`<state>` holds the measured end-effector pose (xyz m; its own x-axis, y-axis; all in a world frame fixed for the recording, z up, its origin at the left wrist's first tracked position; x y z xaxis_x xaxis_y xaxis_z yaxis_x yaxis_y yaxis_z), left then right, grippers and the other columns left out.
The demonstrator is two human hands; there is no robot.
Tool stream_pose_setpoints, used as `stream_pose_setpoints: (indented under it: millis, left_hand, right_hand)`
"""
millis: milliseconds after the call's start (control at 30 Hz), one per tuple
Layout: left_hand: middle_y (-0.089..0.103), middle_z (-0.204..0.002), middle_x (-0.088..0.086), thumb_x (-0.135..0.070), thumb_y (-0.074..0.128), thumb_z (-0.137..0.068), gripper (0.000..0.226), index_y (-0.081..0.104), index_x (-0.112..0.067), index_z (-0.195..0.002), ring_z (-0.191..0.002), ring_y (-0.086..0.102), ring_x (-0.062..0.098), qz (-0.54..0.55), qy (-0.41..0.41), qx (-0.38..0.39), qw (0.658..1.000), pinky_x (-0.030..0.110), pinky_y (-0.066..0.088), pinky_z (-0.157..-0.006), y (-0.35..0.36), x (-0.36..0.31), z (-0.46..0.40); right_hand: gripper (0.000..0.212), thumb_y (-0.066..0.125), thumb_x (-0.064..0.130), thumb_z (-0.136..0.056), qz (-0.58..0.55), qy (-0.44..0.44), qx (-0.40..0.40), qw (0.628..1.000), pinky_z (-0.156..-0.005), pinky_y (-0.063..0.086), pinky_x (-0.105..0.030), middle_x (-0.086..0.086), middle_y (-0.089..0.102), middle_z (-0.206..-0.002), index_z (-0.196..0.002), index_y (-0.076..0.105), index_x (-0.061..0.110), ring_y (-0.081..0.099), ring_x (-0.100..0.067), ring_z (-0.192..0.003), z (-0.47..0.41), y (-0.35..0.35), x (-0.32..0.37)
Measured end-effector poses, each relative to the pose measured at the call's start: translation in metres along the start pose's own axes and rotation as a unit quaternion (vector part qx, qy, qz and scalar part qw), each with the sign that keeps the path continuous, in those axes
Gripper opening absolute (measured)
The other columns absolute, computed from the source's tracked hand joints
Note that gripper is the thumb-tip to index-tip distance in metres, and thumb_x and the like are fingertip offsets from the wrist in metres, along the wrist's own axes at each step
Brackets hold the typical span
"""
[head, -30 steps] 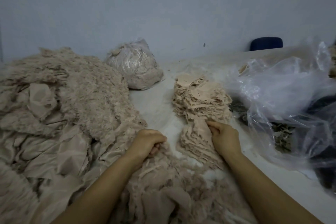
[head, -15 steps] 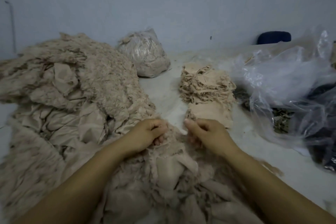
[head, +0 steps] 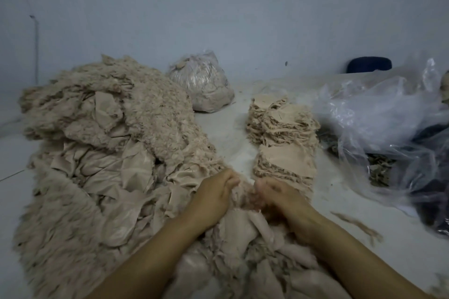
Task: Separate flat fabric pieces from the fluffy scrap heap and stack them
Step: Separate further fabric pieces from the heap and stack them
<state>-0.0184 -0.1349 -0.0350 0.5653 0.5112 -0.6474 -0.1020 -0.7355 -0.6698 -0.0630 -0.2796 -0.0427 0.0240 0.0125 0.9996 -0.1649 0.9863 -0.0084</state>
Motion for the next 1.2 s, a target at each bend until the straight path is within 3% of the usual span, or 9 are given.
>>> stream_pose_setpoints:
  millis: [133, 267, 367, 500, 700, 867, 1000, 1100, 1200]
  left_hand:
    - [0.039, -0.062, -0.014, -0.01, 0.042, -0.099, 0.032, 0.036, -0.024, -0.071, -0.06, 0.046, -0.009, -0.062, -0.018, -0.037, 0.997, 0.01, 0.031, -0.055, 0.006, 0.006, -0.003]
    - [0.055, -0.071, -0.008, -0.031, 0.042, -0.099, 0.03, 0.051, -0.027, -0.071, -0.074, 0.053, 0.016, 0.052, -0.041, -0.033, 0.997, 0.02, 0.037, -0.065, 0.007, 0.009, -0.014]
    - [0.06, -0.075, -0.003, -0.06, 0.041, -0.088, 0.051, 0.059, -0.015, -0.069, -0.07, 0.055, 0.013, 0.163, -0.041, 0.043, 0.985, 0.032, 0.043, -0.068, 0.015, 0.0, -0.019]
    - [0.037, -0.054, -0.013, -0.03, 0.059, -0.091, 0.038, 0.043, -0.025, -0.057, -0.053, 0.036, 0.004, 0.217, -0.042, 0.017, 0.975, 0.025, 0.029, -0.054, 0.018, 0.0, -0.03]
    - [0.054, -0.056, 0.0, -0.019, 0.07, -0.08, 0.026, 0.047, -0.011, -0.073, -0.047, 0.049, 0.009, 0.508, -0.111, -0.04, 0.853, 0.019, 0.041, -0.043, 0.026, 0.009, -0.028]
    - [0.055, -0.053, 0.003, -0.015, 0.059, -0.081, 0.016, 0.047, -0.007, -0.072, -0.043, 0.051, 0.01, 0.538, -0.169, -0.103, 0.819, 0.017, 0.043, -0.041, 0.027, 0.008, -0.027]
    - [0.065, -0.068, 0.011, -0.019, 0.053, -0.091, 0.023, 0.061, -0.005, -0.074, -0.058, 0.064, 0.017, 0.592, -0.209, -0.092, 0.773, 0.024, 0.054, -0.054, 0.028, 0.008, -0.026]
    - [0.069, -0.073, 0.011, -0.036, 0.057, -0.085, 0.031, 0.071, -0.012, -0.072, -0.065, 0.068, 0.02, 0.578, -0.204, -0.031, 0.789, 0.029, 0.055, -0.057, 0.026, 0.0, -0.027]
    - [0.064, -0.062, 0.003, -0.017, 0.065, -0.083, 0.013, 0.064, -0.013, -0.071, -0.054, 0.062, 0.012, 0.501, -0.217, -0.079, 0.834, 0.023, 0.05, -0.049, 0.025, 0.002, -0.028]
  right_hand:
    - [0.029, 0.079, 0.041, -0.073, 0.19, -0.077, 0.118, 0.972, -0.058, 0.036, -0.016, 0.008, 0.052, -0.065, -0.066, 0.059, 0.021, 0.046, -0.005, -0.059, 0.008, 0.01, 0.002]
    - [0.022, 0.062, 0.018, -0.091, 0.113, -0.115, -0.051, 0.986, -0.063, 0.041, -0.027, -0.001, 0.057, -0.068, -0.073, 0.06, 0.006, 0.052, -0.011, -0.065, -0.005, -0.007, 0.002]
    - [0.026, 0.056, 0.017, -0.094, 0.1, -0.113, -0.153, 0.977, -0.058, 0.037, -0.023, -0.004, 0.05, -0.065, -0.071, 0.054, 0.005, 0.046, -0.011, -0.061, -0.015, -0.02, 0.008]
    - [0.038, 0.067, 0.034, -0.084, -0.025, -0.04, -0.154, 0.987, -0.062, 0.041, -0.028, -0.013, 0.054, -0.068, -0.073, 0.056, -0.001, 0.051, -0.024, -0.066, -0.024, -0.036, 0.013]
    - [0.053, 0.074, 0.044, -0.065, -0.065, -0.011, -0.076, 0.995, -0.061, 0.049, -0.028, -0.018, 0.07, -0.083, -0.088, 0.069, -0.004, 0.063, -0.025, -0.071, -0.029, -0.018, -0.003]
    - [0.024, 0.069, 0.031, -0.075, -0.15, -0.031, -0.071, 0.986, -0.06, 0.053, -0.026, -0.015, 0.074, -0.085, -0.081, 0.077, 0.01, 0.07, -0.021, -0.071, -0.028, -0.012, -0.009]
    - [0.033, 0.072, 0.035, -0.071, -0.127, -0.023, -0.067, 0.989, -0.062, 0.054, -0.029, -0.015, 0.072, -0.084, -0.084, 0.071, 0.005, 0.067, -0.023, -0.072, -0.024, -0.012, -0.01]
    - [0.025, 0.075, 0.029, -0.071, -0.07, -0.039, -0.065, 0.995, -0.056, 0.051, -0.025, -0.006, 0.07, -0.076, -0.082, 0.067, 0.008, 0.065, -0.016, -0.066, -0.021, -0.01, -0.008]
    - [0.024, 0.073, 0.026, -0.073, -0.026, -0.042, -0.044, 0.998, -0.053, 0.049, -0.022, -0.004, 0.067, -0.071, -0.083, 0.066, 0.006, 0.063, -0.013, -0.062, -0.018, -0.008, -0.007]
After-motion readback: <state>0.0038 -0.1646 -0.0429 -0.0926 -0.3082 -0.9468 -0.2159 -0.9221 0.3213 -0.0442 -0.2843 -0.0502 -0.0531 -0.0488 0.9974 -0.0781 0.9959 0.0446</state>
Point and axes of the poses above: each hand's wrist, its own z-axis away from the middle knuckle, its own y-axis out of the palm, x = y × z, the point moved 4 cm from there along -z, towards the middle knuckle
